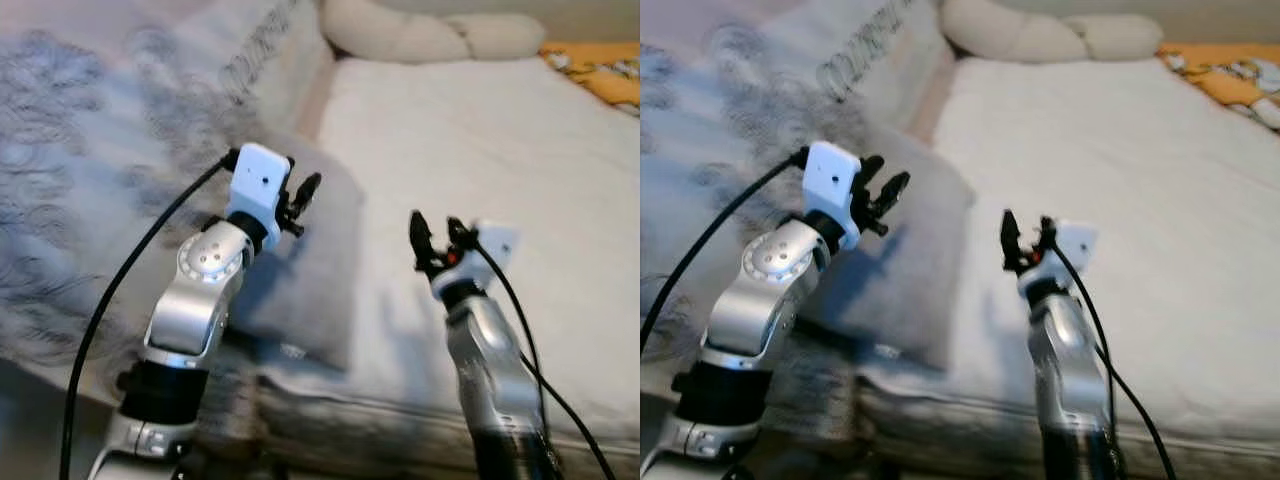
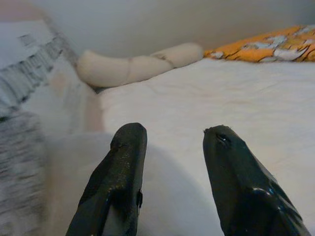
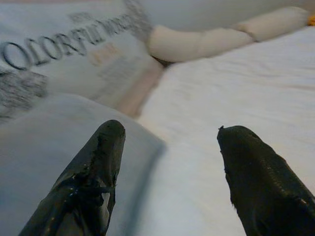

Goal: Clean up the room

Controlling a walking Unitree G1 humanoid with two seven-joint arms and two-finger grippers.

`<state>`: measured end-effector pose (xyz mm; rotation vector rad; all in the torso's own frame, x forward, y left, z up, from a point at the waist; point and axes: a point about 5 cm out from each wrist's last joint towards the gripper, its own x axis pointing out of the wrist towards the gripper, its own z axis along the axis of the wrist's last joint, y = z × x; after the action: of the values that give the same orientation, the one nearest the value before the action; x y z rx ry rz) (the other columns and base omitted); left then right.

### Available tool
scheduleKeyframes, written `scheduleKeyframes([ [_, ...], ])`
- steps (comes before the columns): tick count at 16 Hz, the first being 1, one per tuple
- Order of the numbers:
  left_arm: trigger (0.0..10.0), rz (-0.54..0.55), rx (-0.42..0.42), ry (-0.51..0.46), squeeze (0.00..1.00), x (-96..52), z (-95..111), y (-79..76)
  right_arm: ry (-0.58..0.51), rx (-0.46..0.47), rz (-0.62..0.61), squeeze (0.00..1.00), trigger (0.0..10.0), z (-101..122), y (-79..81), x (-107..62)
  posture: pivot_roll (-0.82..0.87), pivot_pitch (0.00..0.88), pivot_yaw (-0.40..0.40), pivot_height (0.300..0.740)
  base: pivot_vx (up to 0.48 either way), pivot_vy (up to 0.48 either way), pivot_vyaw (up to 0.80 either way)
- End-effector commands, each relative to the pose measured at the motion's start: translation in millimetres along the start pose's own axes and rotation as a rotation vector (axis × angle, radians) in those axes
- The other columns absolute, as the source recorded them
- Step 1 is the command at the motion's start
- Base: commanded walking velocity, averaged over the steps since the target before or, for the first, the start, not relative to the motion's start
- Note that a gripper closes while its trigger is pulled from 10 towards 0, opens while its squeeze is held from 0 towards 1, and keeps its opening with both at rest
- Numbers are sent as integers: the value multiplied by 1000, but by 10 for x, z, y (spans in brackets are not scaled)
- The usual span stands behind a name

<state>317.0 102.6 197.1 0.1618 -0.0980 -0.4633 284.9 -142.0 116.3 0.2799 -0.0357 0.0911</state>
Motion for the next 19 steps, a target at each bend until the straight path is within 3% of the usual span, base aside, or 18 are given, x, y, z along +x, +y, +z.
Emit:
scheduleKeyframes([
  [1, 10000, 7, 0, 6, 153, -18, -11, -37, 8, -10, -1, 0, 10000, 34, 18, -9, 0, 0, 31, 740, 0, -480, 0],
  [5, 10000, 55, 7, 57, 145, -109, -133, 19, 40, -54, -7, 0, 10000, 77, -20, -7, 8, 0, 8, 740, 0, -480, 0],
  [10, 10000, 143, -9, 133, 141, -348, -340, 155, 68, -71, -17, 0, 10000, 113, -64, -43, -3, 0, -10, 740, 0, -480, 0],
  [13, 10000, 226, -82, 169, 145, -500, -456, 195, 105, -95, -25, 0, 10000, 69, -99, -77, -6, 0, -11, 740, 0, -480, 0],
  [16, 10000, 286, -71, 218, 145, -672, -591, 260, 157, -74, -28, 0, 10000, -12, -97, -117, -7, 0, -14, 740, 0, -480, 0],
  [19, 10000, 310, -70, 231, 145, -753, -627, 274, 176, -93, -37, 0, 10000, -37, -116, -136, -5, 0, -23, 740, 0, -480, 0],
])
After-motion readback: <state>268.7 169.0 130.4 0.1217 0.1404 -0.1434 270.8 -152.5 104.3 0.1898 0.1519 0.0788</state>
